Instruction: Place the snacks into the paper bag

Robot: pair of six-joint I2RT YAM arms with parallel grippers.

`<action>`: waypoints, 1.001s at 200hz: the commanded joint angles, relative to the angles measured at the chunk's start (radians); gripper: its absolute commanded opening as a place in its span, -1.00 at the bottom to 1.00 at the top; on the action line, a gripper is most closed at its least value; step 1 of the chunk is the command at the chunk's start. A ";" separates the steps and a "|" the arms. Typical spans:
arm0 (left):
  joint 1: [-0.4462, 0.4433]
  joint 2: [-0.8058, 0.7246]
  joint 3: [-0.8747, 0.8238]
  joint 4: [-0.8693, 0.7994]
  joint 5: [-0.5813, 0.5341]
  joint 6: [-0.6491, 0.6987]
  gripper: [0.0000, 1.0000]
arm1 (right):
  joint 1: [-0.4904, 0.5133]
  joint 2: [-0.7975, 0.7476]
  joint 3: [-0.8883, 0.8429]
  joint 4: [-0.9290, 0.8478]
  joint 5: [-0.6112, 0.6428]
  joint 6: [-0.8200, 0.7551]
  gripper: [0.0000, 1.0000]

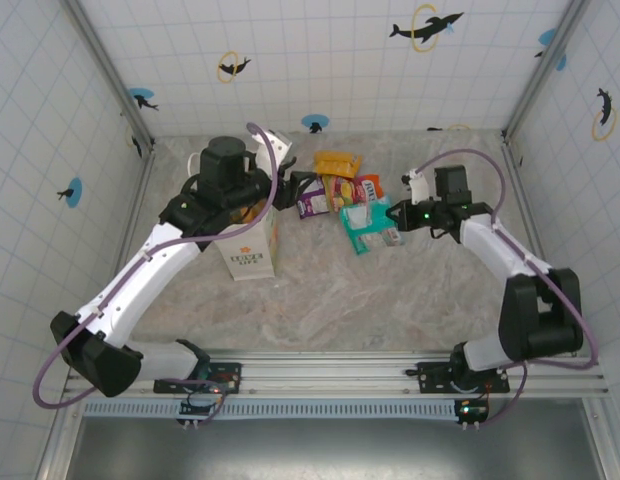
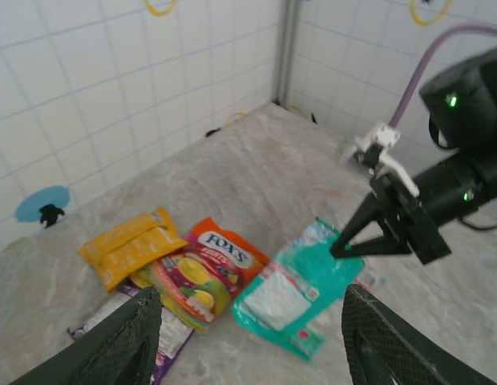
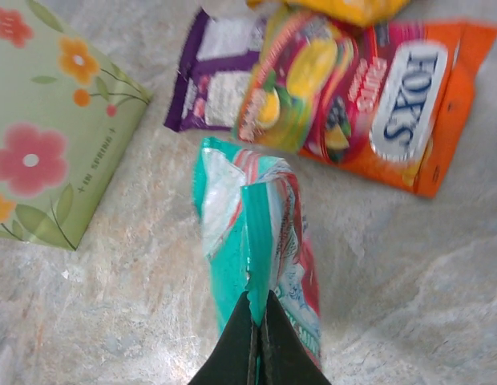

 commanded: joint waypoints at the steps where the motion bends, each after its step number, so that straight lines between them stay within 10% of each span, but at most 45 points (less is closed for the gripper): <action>1: -0.015 0.001 -0.001 -0.064 0.119 0.088 0.25 | 0.040 -0.119 -0.024 0.084 0.041 -0.099 -1.00; 200: -0.158 0.126 0.004 -0.242 0.181 0.410 0.50 | 0.143 -0.382 -0.062 0.029 -0.335 -0.617 -1.00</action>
